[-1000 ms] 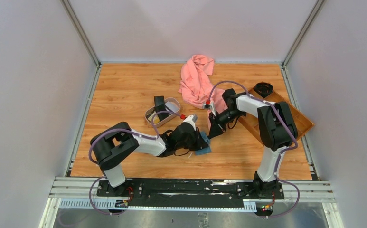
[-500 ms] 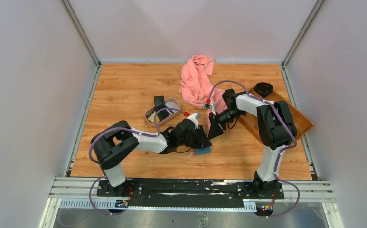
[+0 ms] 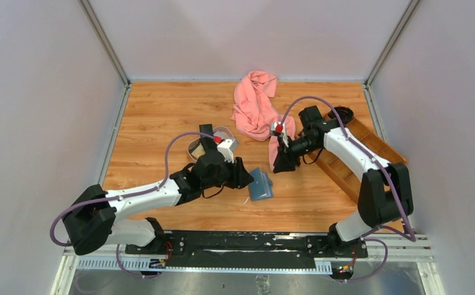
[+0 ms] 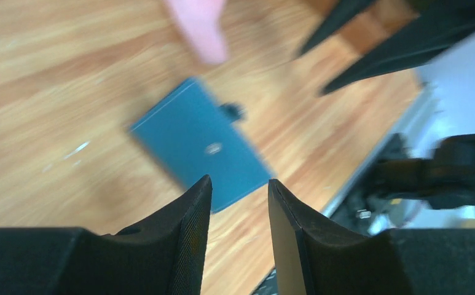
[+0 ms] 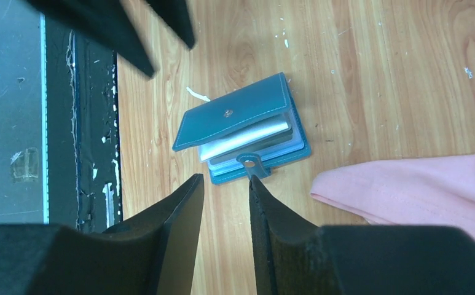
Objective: Put the credit cards into the card holder
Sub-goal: Close the card holder at the center of the board.
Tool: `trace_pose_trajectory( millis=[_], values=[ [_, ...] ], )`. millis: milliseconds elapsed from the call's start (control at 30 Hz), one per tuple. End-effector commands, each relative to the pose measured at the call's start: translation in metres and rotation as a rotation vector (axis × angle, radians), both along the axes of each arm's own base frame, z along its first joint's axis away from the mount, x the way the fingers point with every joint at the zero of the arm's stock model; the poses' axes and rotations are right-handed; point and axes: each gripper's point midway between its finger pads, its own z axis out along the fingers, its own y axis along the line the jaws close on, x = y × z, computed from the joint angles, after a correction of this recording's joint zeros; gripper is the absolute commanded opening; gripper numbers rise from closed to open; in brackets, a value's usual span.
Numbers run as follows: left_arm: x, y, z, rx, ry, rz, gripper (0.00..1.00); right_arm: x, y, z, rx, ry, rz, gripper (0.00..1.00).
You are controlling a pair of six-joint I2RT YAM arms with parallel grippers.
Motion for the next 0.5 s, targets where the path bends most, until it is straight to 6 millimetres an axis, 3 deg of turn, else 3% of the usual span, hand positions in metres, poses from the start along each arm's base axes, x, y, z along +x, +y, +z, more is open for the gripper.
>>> trace_pose_trajectory(
  millis=[0,300,467],
  values=[
    [0.005,0.048,-0.066,0.288,0.005,0.079,0.42,-0.014,-0.003,-0.008,-0.031,0.040,-0.043,0.38],
    [0.045,0.011,-0.080,0.426,-0.122,-0.032,0.48,-0.021,0.001,-0.037,-0.091,0.237,-0.128,0.38],
    [0.049,-0.003,-0.096,0.501,-0.191,-0.179,0.60,-0.021,0.002,-0.041,-0.095,0.259,-0.129,0.39]
  ],
)
